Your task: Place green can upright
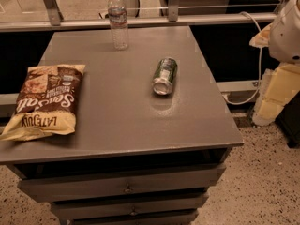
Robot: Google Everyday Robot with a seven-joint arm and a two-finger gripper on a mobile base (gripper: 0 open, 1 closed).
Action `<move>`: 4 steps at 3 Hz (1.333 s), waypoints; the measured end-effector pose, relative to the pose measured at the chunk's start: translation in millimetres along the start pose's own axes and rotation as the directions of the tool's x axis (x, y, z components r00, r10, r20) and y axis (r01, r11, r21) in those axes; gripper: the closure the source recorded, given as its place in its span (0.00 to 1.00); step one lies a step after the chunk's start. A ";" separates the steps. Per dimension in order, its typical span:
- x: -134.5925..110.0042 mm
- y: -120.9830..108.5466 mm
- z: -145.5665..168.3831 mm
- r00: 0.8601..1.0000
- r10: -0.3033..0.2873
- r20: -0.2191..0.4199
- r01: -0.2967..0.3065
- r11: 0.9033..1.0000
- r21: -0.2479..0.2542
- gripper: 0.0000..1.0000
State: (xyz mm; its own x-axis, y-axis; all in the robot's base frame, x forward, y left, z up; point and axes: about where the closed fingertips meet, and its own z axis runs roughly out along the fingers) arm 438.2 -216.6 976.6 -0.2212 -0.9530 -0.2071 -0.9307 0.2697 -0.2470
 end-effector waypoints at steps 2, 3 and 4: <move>-7.9 -16.9 15.2 1.000 -0.007 0.012 0.006 1.000 0.002 0.00; -24.8 -55.9 53.2 0.995 -0.061 0.073 0.062 0.998 -0.006 0.00; -36.9 -79.5 76.4 0.981 -0.150 0.124 0.152 0.988 -0.008 0.00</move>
Offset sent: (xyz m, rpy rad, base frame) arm 0.0660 0.0133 -0.0304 0.0273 -0.0002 0.0258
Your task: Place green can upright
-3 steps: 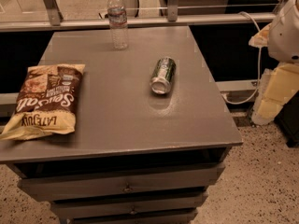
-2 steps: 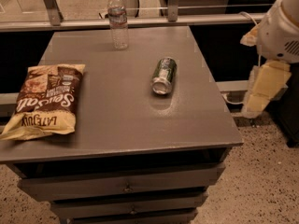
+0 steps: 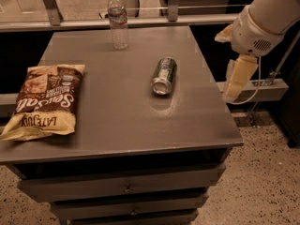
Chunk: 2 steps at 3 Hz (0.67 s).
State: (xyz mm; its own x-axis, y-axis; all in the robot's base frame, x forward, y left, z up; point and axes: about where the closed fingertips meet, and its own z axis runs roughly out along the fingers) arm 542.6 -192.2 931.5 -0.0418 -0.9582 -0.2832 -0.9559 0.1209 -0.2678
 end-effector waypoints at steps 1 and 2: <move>-0.7 -2.0 -1.2 1.000 -0.010 0.000 0.010 1.000 0.008 0.00; -2.9 -8.3 -5.0 0.999 -0.039 0.000 0.039 0.999 0.032 0.00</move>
Offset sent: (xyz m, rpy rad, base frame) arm 0.0120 -0.0015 0.0139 -0.0221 -0.0726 0.0473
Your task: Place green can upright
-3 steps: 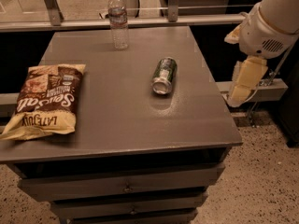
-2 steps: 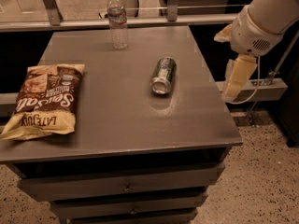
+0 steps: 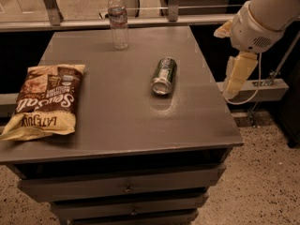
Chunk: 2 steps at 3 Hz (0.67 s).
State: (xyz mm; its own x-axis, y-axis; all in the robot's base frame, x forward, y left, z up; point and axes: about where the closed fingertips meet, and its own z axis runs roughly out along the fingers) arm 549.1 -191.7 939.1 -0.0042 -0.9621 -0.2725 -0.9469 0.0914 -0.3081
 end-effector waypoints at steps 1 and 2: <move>-21.4 -42.2 14.0 0.991 -0.128 0.029 0.127 0.991 0.043 0.00; -38.3 -73.3 26.5 0.968 -0.246 0.047 0.242 0.968 0.066 0.00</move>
Offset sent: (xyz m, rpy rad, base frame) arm 0.1191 0.0570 0.0162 -0.0499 -0.1936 0.3637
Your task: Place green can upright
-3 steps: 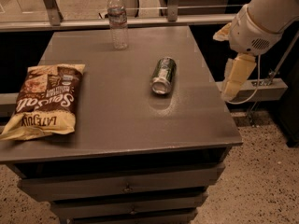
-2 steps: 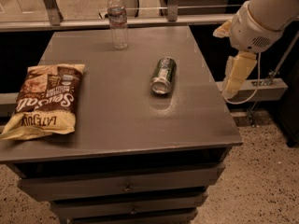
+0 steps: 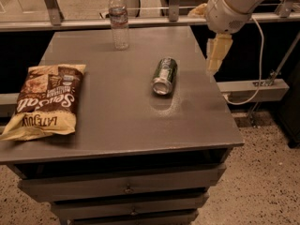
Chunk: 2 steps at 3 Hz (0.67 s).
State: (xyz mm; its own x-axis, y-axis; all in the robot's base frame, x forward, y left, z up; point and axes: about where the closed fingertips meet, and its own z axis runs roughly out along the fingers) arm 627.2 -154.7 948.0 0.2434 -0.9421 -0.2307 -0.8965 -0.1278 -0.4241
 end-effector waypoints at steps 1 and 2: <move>-15.2 -25.9 36.1 0.980 -0.199 0.023 0.200 0.980 -0.015 0.00; -15.3 -27.4 66.4 0.944 -0.329 -0.004 0.328 0.943 -0.055 0.00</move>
Offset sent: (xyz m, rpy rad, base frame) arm 0.0596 0.0458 -0.0689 -0.2571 -0.0706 0.4278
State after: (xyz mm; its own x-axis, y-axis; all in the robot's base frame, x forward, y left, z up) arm 672.6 -116.3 905.0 0.5235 -0.8487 -0.0751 -0.7859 -0.4470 -0.4272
